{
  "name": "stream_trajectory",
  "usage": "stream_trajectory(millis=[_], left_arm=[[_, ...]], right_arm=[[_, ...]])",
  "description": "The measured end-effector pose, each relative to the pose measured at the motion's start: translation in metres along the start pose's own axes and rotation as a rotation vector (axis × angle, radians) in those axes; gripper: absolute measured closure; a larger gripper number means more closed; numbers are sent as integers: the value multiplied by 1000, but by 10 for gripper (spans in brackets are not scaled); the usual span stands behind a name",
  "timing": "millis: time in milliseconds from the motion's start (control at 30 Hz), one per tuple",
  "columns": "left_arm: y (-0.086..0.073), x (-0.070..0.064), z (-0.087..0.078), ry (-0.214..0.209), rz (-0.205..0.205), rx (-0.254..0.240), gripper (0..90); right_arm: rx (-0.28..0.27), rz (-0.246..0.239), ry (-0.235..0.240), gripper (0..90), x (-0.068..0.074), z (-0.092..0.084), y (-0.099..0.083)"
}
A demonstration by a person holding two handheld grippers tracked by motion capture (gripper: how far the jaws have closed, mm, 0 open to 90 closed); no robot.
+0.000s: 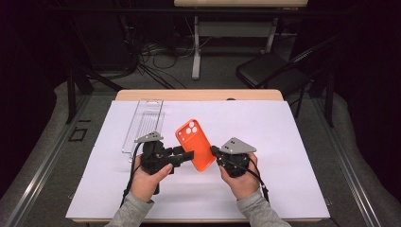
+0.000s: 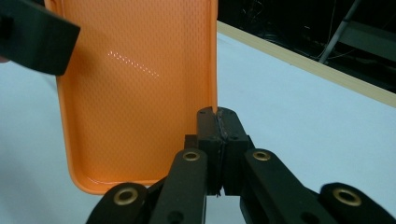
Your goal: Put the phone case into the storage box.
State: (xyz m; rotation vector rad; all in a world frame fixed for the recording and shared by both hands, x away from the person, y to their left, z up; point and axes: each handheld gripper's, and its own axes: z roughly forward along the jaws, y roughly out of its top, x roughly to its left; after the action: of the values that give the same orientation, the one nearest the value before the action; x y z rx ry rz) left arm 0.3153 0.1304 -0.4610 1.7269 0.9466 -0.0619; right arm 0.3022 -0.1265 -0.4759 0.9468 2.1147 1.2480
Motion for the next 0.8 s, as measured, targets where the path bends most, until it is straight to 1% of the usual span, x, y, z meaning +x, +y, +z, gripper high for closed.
stream_trajectory(millis=[67, 167, 300, 367, 433, 533, 800], left_arm=[[0, 0, -1, -5, -13, -8, 512], [0, 1, -1, -10, -18, -8, 525], [-1, 1, -1, 3, -23, -10, 530], [-2, 2, 0, -2, -35, -10, 531], [-2, 2, 0, -7, -41, -7, 554], [-3, 3, 0, -9, -43, -10, 590], [-2, 4, -3, -2, -47, -27, 624]], right_arm=[[2, -2, 2, 895, 1, 0, 0], [3, -5, 5, 895, 2, 1, 0], [3, -10, 10, 895, 4, 1, -1], [5, -12, 13, 895, 6, 2, -1], [6, -13, 16, 895, 7, 2, -1], [8, -17, 19, 895, 7, 3, -1], [11, -16, 20, 895, 8, 4, -2]])
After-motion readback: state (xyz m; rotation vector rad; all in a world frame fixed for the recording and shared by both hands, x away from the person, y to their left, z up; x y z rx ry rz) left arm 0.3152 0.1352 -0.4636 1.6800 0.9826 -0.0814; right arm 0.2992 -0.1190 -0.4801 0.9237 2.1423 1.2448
